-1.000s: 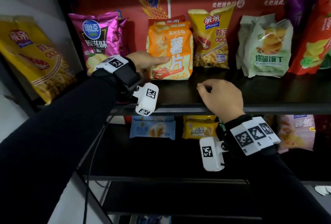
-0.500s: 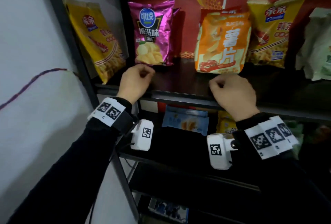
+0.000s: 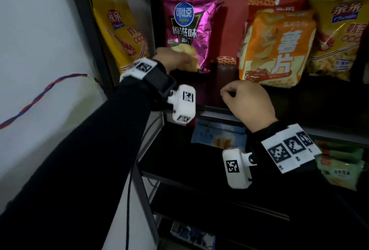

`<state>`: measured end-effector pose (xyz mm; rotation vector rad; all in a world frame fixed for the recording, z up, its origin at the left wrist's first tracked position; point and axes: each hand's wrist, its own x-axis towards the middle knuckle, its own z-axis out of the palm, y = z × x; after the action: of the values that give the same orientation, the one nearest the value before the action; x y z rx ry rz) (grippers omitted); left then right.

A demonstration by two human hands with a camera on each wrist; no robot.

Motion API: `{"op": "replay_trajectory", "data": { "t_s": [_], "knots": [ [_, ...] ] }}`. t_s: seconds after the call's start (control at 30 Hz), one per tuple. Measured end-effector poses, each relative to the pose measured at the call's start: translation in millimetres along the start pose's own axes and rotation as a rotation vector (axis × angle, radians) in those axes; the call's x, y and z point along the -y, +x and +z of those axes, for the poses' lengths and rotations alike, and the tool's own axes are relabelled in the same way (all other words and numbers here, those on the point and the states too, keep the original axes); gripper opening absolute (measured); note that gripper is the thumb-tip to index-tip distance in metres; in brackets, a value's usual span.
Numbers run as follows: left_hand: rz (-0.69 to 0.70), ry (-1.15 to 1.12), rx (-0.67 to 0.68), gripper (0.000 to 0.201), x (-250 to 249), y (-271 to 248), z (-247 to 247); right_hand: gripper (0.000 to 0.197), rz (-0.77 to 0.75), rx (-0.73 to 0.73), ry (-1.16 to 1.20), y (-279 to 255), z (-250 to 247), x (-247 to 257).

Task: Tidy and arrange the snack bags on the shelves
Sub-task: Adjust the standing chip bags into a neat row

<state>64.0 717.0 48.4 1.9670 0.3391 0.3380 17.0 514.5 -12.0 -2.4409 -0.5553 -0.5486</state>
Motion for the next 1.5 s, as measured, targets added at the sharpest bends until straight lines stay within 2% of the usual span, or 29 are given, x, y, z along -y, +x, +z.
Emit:
{"op": "replay_trajectory", "data": {
  "t_s": [0.03, 0.07, 0.1, 0.2, 0.23, 0.33, 0.43, 0.6, 0.63, 0.7, 0.77, 0.83, 0.9, 0.93, 0.97, 1.07, 1.1, 1.2, 1.3, 1.4, 1.5],
  "knots": [
    [0.016, 0.042, -0.002, 0.03, -4.6, 8.5, -1.3, 0.02, -0.002, -0.002, -0.005, -0.1, 0.1, 0.6],
    [0.031, 0.065, -0.005, 0.023, -8.0, 13.7, -2.6, 0.02, -0.005, -0.006, -0.012, 0.2, 0.2, 1.2],
    [0.026, 0.087, -0.016, 0.025, -9.0, 18.3, -4.7, 0.02, -0.007, -0.01, -0.02, 0.5, 0.6, 1.5],
    [0.008, 0.106, -0.081, 0.06, -3.2, 32.0, -10.3, 0.021, -0.01, -0.029, -0.049, 0.8, 2.5, 2.7],
    [0.013, 0.11, -0.094, 0.063, -1.3, 36.7, -10.9, 0.022, -0.009, -0.036, -0.062, 1.0, 3.3, 3.1],
    [0.019, 0.143, -0.05, 0.047, -1.5, 43.8, -14.1, 0.023, 0.002, -0.053, -0.105, 2.1, 5.1, 4.5],
    [0.038, 0.209, -0.069, 0.06, -1.9, 46.2, -16.0, 0.024, 0.018, -0.071, -0.15, 1.2, 6.6, 5.6],
    [0.059, 0.263, -0.027, 0.059, -3.7, 30.1, -16.4, 0.028, 0.024, -0.065, -0.184, -1.0, 4.8, 5.8],
    [0.083, 0.227, -0.026, 0.055, -2.4, 27.6, -15.9, 0.029, 0.024, -0.064, -0.184, -1.3, 4.6, 5.2],
    [0.138, -0.007, -0.02, 0.044, 3.2, 15.9, -15.1, 0.03, 0.019, -0.067, -0.17, -1.6, 4.8, 3.2],
    [0.268, -0.229, -0.075, 0.031, 12.1, -7.4, -12.5, 0.04, 0.025, -0.051, -0.106, -0.9, 3.9, 0.0],
    [0.403, -0.288, -0.091, 0.02, 24.1, -32.6, -4.6, 0.066, 0.056, 0.0, 0.073, 1.2, 3.0, -2.0],
    [0.46, -0.318, -0.039, 0.022, 35.2, -53.8, 6.9, 0.088, 0.083, 0.023, 0.367, 5.0, 1.1, -1.5],
    [0.47, -0.32, -0.027, 0.026, 40.0, -61.1, 12.4, 0.088, 0.092, 0.014, 0.502, 6.7, -0.1, -1.4],
    [0.473, -0.316, -0.033, 0.028, 43.3, -65.8, 16.1, 0.079, 0.094, 0.01, 0.59, 8.6, -1.3, -1.8],
    [0.469, -0.358, 0.018, 0.031, 41.4, -73.8, 19.6, 0.019, 0.08, 0.017, 0.586, 11.3, -3.1, -5.7],
    [0.471, -0.37, 0.062, 0.036, 39.4, -74.8, 19.6, 0.011, 0.081, 0.012, 0.587, 10.8, -3.4, -7.6],
    [0.487, -0.371, 0.143, 0.048, 38.1, -73.6, 20.8, 0.01, 0.109, -0.007, 0.705, 10.3, -5.3, -10.5],
    [0.475, -0.419, 0.174, 0.044, 39.6, -73.8, 21.0, 0.011, 0.109, 0.045, 0.877, 9.3, -11.0, -8.5],
    [0.455, -0.414, 0.236, 0.046, 40.2, -74.2, 19.6, 0.012, 0.065, 0.144, 0.89, 8.3, -14.2, -7.9],
    [0.362, -0.441, 0.268, 0.043, 38.0, -72.6, 17.7, 0.01, 0.081, 0.106, 0.888, 7.3, -15.1, -7.5]
  ]
}}
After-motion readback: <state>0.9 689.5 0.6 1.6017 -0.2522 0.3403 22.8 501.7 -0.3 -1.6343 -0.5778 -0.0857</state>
